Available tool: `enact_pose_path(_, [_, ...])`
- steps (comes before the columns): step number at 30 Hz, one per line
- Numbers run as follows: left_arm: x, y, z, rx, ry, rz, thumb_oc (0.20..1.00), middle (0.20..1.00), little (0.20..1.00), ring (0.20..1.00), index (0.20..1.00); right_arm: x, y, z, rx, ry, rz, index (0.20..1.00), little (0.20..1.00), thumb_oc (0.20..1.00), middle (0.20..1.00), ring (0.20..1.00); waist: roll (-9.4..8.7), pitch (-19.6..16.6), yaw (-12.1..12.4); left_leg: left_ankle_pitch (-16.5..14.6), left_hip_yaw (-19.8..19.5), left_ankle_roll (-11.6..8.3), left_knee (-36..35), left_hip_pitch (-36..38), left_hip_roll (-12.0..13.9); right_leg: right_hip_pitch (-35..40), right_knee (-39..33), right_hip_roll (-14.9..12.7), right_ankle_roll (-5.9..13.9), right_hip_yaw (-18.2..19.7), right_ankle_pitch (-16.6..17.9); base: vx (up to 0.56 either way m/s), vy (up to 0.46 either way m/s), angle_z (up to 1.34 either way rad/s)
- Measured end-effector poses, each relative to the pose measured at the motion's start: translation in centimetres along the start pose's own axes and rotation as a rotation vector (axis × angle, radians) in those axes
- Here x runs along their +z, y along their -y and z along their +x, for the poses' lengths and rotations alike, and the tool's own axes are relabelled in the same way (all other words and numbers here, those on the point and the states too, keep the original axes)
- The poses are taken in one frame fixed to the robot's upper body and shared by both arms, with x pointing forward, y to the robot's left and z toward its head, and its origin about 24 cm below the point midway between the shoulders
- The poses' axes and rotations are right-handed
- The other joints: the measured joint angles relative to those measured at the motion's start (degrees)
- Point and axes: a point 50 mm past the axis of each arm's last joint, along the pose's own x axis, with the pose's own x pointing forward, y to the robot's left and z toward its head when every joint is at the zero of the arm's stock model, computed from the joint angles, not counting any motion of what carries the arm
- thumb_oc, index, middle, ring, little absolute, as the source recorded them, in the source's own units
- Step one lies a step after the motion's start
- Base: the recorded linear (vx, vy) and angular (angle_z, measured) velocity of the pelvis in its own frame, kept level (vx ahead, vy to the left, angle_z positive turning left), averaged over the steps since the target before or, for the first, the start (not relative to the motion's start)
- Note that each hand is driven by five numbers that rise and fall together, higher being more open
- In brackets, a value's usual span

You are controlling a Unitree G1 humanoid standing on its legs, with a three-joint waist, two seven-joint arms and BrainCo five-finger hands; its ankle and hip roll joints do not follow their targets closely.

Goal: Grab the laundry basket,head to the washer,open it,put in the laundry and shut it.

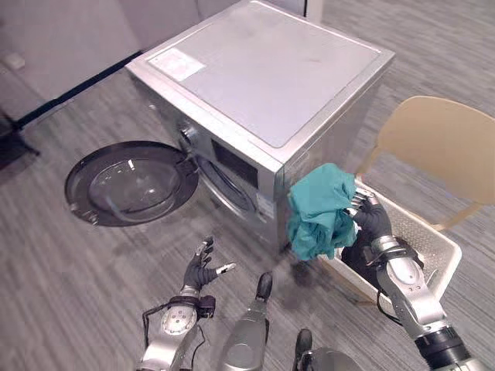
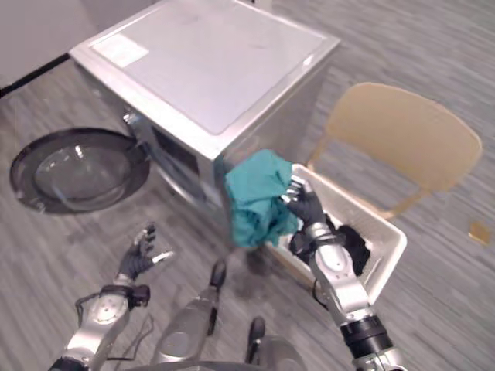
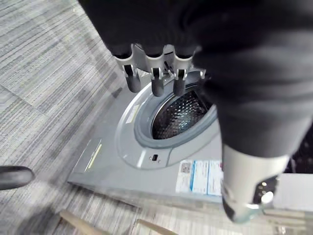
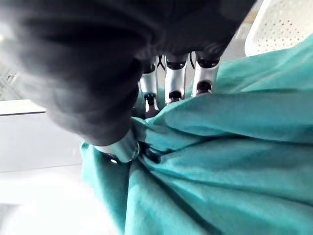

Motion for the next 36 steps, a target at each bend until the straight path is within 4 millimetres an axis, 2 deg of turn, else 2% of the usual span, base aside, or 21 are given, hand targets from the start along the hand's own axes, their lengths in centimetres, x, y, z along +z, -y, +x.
enact_pose_path(1, [0.6,0.3,0.3,-0.01,0.028,-0.004,1.0,1.0,1.0,1.0,1.0,0.4,0.0,0.1,0.006,0.017,-0.003,0.2,0.2,0.2,0.2,0.2,-0.08,-0.02,-0.71,-0.09,0.54,0.1,0.86,1.99,0.33,0.39,-1.37,-0.32,0.0,-0.71,1.06,-0.18,0.006,0.67])
enact_pose_path(3, [2.1,1.0,0.9,-0.048,0.09,0.004,1.0,1.0,1.0,1.0,1.0,1.1,-0.5,0.4,0.035,0.044,0.025,0.2,0.2,0.2,0.2,0.2,-0.42,0.02,-2.79,-2.67,1.27,0.13,3.09,7.18,1.32,1.13,-1.99,-1.13,0.0,-3.55,1.59,-0.11,0.058,0.77])
enact_pose_path(4, [4.1,1.8,1.6,-0.102,0.165,0.017,1.0,1.0,1.0,1.0,1.0,1.6,-0.9,0.2,0.062,0.062,0.053,0.2,0.2,0.2,0.2,0.2,-1.43,0.05,-5.42,-4.62,3.69,-0.12,4.99,9.26,1.42,1.75,-2.26,-2.57,0.22,-7.02,1.73,-0.03,0.109,1.23])
enact_pose_path(5, [5.1,2.5,2.1,-0.139,0.207,0.027,1.0,1.0,1.0,1.0,1.0,2.0,-1.2,0.2,0.086,0.077,0.07,0.2,0.2,0.2,0.2,0.2,-1.83,-0.17,-6.64,-4.86,5.95,-0.08,4.09,11.07,1.7,2.02,-2.49,-3.06,0.44,-8.43,1.84,0.01,0.137,1.27])
enact_pose_path(7, [7.9,4.3,2.9,-0.219,0.325,0.037,1.0,1.0,1.0,1.0,1.0,3.1,-1.8,0.3,0.135,0.123,0.082,0.2,0.2,0.2,0.2,0.2,-0.68,-0.71,-7.83,-1.0,7.55,1.25,-0.42,16.1,3.71,1.83,-2.49,-2.37,1.22,-9.35,2.34,0.06,0.141,0.58])
enact_pose_path(9, [9.7,6.0,3.2,-0.293,0.39,0.061,1.0,1.0,1.0,1.0,1.0,3.7,-2.5,0.6,0.153,0.153,0.122,0.2,0.2,0.2,0.2,0.2,0.3,-1.26,-9.19,-0.75,7.44,1.15,-5.25,18.5,3.76,1.9,-2.6,-2.09,2.67,-10.89,3.26,0.05,0.145,0.35])
enact_pose_path(12, [10.5,7.4,3.4,-0.347,0.423,0.088,1.0,1.0,1.0,1.0,1.0,4.3,-4.5,1.1,0.236,0.175,0.166,0.2,0.2,0.2,0.2,0.2,0.24,-1.93,-9.28,-0.79,7.05,1.22,-6.66,18.99,2.25,1.88,-3.46,-3.3,4.48,-10.33,4.44,0.01,0.121,0.06])
enact_pose_path(15, [11.6,8.4,3.6,-0.393,0.46,0.1,1.0,1.0,1.0,1.0,1.0,4.7,-7.7,1.7,0.372,0.181,0.208,0.2,0.2,0.2,0.2,0.2,0.76,-3.1,-9.07,-0.8,7.05,1.22,-7.65,18.93,0.72,2.4,-6.18,-4.67,7.05,-9.48,6.17,-0.01,0.084,0.02])
enact_pose_path(17, [11.8,8.4,3.7,-0.39,0.466,0.102,1.0,1.0,1.0,1.0,1.0,4.6,-8.8,1.9,0.408,0.169,0.252,0.2,0.2,0.2,0.2,0.2,0.75,-3.52,-8.91,-0.87,7.12,1.32,-7.74,19.06,0.33,3.07,-7.41,-4.87,7.35,-9.47,7.24,-0.01,0.069,0.04])
enact_pose_path(19, [12.0,9.0,3.9,-0.394,0.472,0.107,1.0,1.0,1.0,1.0,1.0,4.4,-10.6,2.5,0.462,0.146,0.302,0.2,0.2,0.2,0.2,0.2,1.14,-4.66,-8.57,-1.1,7.26,2.59,-7.79,19.05,0.14,3.18,-8.08,-4.92,7.76,-9.11,8.21,0.0,0.05,-0.07])
enact_pose_path(20, [11.9,9.1,3.9,-0.395,0.467,0.113,0.542,0.542,0.542,0.542,0.542,4.1,-10.9,2.5,0.467,0.134,0.312,0.2,0.2,0.2,0.2,0.2,1.14,-5.32,-8.4,-1.07,7.39,2.68,-7.79,18.99,0.11,3.1,-8.08,-5.0,7.88,-8.96,8.35,0.01,0.027,-0.06])
enact_pose_path(21, [11.9,9.4,3.9,-0.396,0.468,0.105,0.2,0.2,0.2,0.2,0.2,3.9,-11.3,2.4,0.47,0.121,0.345,0.2,0.2,0.2,0.2,0.2,1.18,-5.98,-8.26,-1.09,7.38,2.93,-7.81,18.98,0.01,3.09,-8.07,-5.05,7.95,-8.93,8.34,0.01,0.016,-0.04])
enact_pose_path(22, [11.6,9.4,4.0,-0.383,0.459,0.112,0.2,0.2,0.2,0.2,0.2,3.4,-11.7,2.3,0.476,0.09,0.389,0.2,0.2,0.2,0.2,0.2,1.2,-7.08,-8.06,-1.29,7.42,3.31,-7.84,19.0,0.01,3.02,-7.94,-5.02,8.12,-8.82,8.51,0.02,0.012,-0.04])
enact_pose_path(23, [11.4,9.4,4.0,-0.374,0.453,0.127,0.2,0.2,0.2,0.2,0.2,3.2,-11.7,2.3,0.473,0.079,0.4,0.313,0.313,0.313,0.313,0.313,1.21,-7.58,-7.9,-1.24,7.44,3.39,-7.84,18.98,0.01,2.92,-7.94,-5.0,8.08,-8.66,8.7,0.01,0.0,-0.06])
enact_pose_path(24, [11.2,9.3,4.0,-0.367,0.449,0.13,0.2,0.2,0.2,0.2,0.2,3.0,-11.5,2.3,0.469,0.072,0.402,0.608,0.608,0.608,0.608,0.608,1.25,-7.96,-7.78,-1.18,7.47,3.48,-7.84,18.92,0.03,2.85,-7.95,-4.97,8.02,-8.53,8.82,0.02,-0.006,-0.05])
enact_pose_path(25, [11.1,9.3,4.0,-0.355,0.447,0.134,0.2,0.2,0.2,0.2,0.2,2.7,-11.6,2.1,0.473,0.055,0.417,1.0,1.0,1.0,1.0,1.0,1.3,-8.19,-7.59,-1.03,7.47,3.67,-7.84,18.97,0.06,2.89,-8.0,-4.94,7.98,-8.46,8.95,0.01,-0.014,-0.03])
enact_pose_path(30, [9.2,8.5,3.3,-0.293,0.387,0.109,0.2,0.2,0.2,0.2,0.2,0.9,-10.8,0.8,0.444,-0.022,0.426,1.0,1.0,1.0,1.0,1.0,1.35,-9.22,-7.55,-0.59,7.57,4.34,-7.84,19.23,0.35,3.02,-8.11,-4.53,7.56,-8.15,9.29,0.02,-0.009,-0.04])
enact_pose_path(33, [7.7,6.2,2.7,-0.176,0.335,0.065,0.2,0.2,0.2,0.2,0.2,-0.2,-9.4,-0.5,0.407,-0.074,0.395,1.0,1.0,1.0,1.0,1.0,1.33,-9.23,-7.59,-0.44,7.86,4.55,-7.87,19.46,0.68,3.46,-8.9,-4.02,7.5,-7.82,9.48,0.05,-0.018,-0.05])
enact_pose_path(34, [7.2,5.4,2.4,-0.139,0.318,0.053,0.2,0.2,0.2,0.2,0.2,-0.4,-8.4,-1.0,0.377,-0.081,0.366,1.0,1.0,1.0,1.0,1.0,1.34,-9.23,-7.63,-0.45,7.88,4.54,-7.87,19.61,0.75,3.77,-9.24,-3.91,7.46,-7.84,9.52,0.05,-0.018,0.03])
enact_pose_path(35, [6.4,4.1,1.8,-0.082,0.289,0.031,0.2,0.2,0.2,0.2,0.2,-0.7,-6.3,-1.9,0.31,-0.088,0.293,1.0,1.0,1.0,1.0,1.0,1.35,-9.24,-7.58,-0.47,7.86,4.52,-7.91,19.82,0.81,4.28,-9.88,-3.8,7.52,-7.98,9.57,0.04,-0.016,0.04])
enact_pose_path(36, [6.0,3.6,1.5,-0.057,0.277,0.021,0.2,0.2,0.2,0.2,0.2,-0.7,-5.6,-2.1,0.281,-0.088,0.271,1.0,1.0,1.0,1.0,1.0,1.36,-9.24,-7.58,-0.47,7.86,4.52,-7.91,19.84,0.81,4.45,-10.25,-3.74,7.38,-7.99,9.77,0.03,-0.016,0.02])
